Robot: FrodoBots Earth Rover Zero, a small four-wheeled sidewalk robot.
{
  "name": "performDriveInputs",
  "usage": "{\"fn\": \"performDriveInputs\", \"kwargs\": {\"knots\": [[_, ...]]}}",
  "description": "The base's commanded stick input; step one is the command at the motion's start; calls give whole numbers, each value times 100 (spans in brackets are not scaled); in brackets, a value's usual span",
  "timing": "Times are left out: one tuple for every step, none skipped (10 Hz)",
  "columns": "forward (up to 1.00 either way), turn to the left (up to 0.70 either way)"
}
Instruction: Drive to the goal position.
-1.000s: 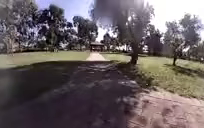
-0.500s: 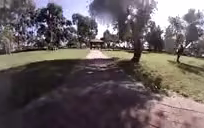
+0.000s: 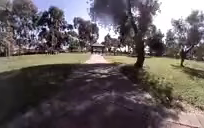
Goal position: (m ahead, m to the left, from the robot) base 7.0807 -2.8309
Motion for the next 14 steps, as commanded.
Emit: {"fn": "performDriveInputs", "kwargs": {"knots": [[70, 0], [70, 0], [70, 0], [70, 0], [70, 0], [70, 0], [70, 0], [70, 0], [70, 0], [70, 0], [70, 0], [70, 0], [70, 0], [70, 0]]}}
